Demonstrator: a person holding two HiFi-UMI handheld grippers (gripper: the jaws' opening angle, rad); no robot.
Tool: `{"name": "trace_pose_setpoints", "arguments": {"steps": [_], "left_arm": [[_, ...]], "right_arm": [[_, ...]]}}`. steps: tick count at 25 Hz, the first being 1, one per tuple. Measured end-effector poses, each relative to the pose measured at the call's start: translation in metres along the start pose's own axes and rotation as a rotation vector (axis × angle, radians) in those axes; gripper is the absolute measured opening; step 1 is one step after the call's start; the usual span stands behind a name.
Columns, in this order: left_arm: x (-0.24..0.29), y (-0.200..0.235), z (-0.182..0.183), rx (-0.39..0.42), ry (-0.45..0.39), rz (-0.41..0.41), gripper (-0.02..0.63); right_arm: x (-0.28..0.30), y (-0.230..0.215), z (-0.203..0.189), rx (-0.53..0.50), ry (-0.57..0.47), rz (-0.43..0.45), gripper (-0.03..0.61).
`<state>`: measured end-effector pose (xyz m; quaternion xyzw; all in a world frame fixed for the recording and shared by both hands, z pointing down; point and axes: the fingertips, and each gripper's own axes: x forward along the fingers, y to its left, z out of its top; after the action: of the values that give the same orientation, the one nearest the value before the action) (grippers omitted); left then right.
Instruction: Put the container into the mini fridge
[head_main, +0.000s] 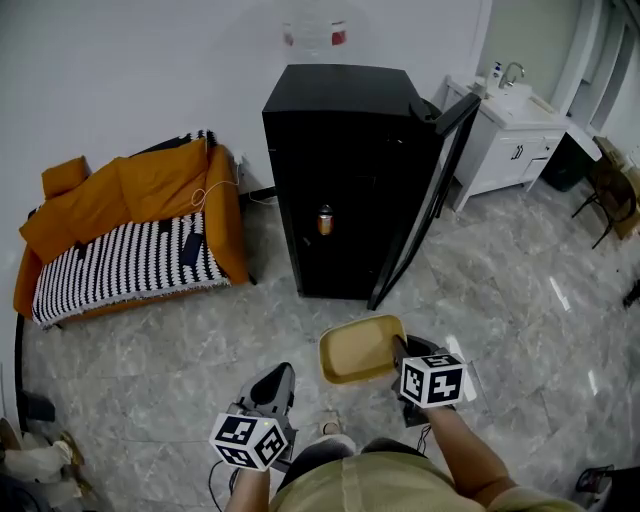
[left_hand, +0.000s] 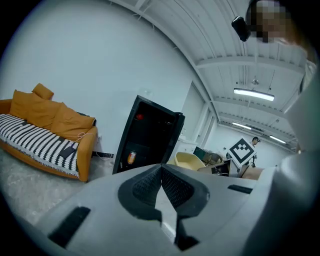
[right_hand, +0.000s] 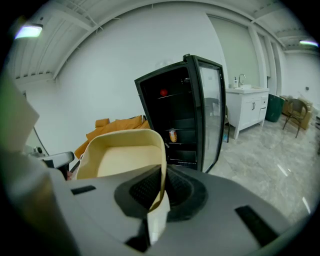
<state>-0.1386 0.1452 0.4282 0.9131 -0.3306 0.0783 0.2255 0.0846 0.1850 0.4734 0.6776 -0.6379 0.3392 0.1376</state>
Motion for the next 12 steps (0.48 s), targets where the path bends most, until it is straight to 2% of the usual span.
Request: {"name": "trace_pose_setpoints", "arguments": {"steps": [5, 12], "left_arm": [[0.002, 0.030, 0.006, -0.019, 0.007, 0.011, 0.021], [0.003, 0.041, 0.007, -0.007, 0.047, -0.006, 0.021]], "right_arm": [[0.020, 0.010, 0.008, 0.011, 0.006, -0.020, 0.029], [0.047, 0.018, 0.024, -0.009, 0.022, -0.025, 0.029]]}}
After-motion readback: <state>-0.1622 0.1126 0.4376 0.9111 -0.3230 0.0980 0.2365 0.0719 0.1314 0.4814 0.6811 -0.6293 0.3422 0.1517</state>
